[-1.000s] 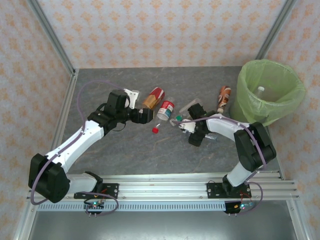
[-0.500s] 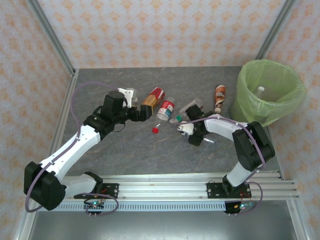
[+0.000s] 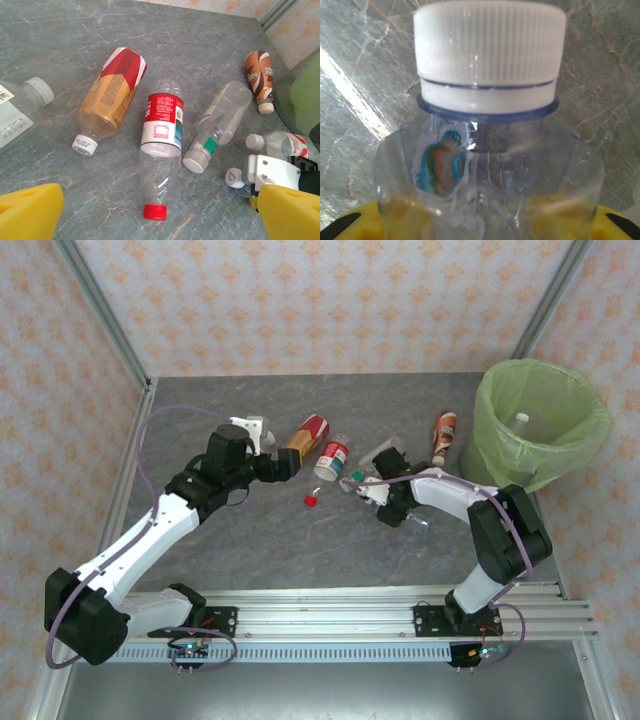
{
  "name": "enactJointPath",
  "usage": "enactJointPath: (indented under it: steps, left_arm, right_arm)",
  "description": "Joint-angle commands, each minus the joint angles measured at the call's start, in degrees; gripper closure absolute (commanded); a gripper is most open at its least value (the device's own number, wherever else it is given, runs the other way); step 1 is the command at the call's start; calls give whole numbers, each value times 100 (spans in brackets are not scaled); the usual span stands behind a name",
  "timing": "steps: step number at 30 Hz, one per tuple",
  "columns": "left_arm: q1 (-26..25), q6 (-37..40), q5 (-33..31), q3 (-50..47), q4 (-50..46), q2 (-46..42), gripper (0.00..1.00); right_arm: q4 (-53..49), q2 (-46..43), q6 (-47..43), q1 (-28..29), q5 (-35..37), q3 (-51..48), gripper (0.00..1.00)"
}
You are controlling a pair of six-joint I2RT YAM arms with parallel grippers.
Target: Put the plastic bottles in the bin
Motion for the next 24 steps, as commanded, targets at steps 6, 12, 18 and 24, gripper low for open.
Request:
enactJointPath:
  steps: [6, 12, 18, 24]
  left_arm:
    - [-54, -288, -264, 430, -575, 369, 0]
    - [-60, -961, -748, 1, 313, 476, 0]
    - [-58, -1095, -1328, -188, 849, 517, 0]
    - [-56, -416, -1626, -249, 1282, 401, 0]
  right_arm:
    - [533, -652, 362, -21, -203, -170, 63]
    - [1755, -1295, 990, -23, -716, -649, 66]
    - [2391, -1777, 1449, -21, -1022, -836, 66]
    - [3650, -2383, 2273, -24, -1437, -1181, 66]
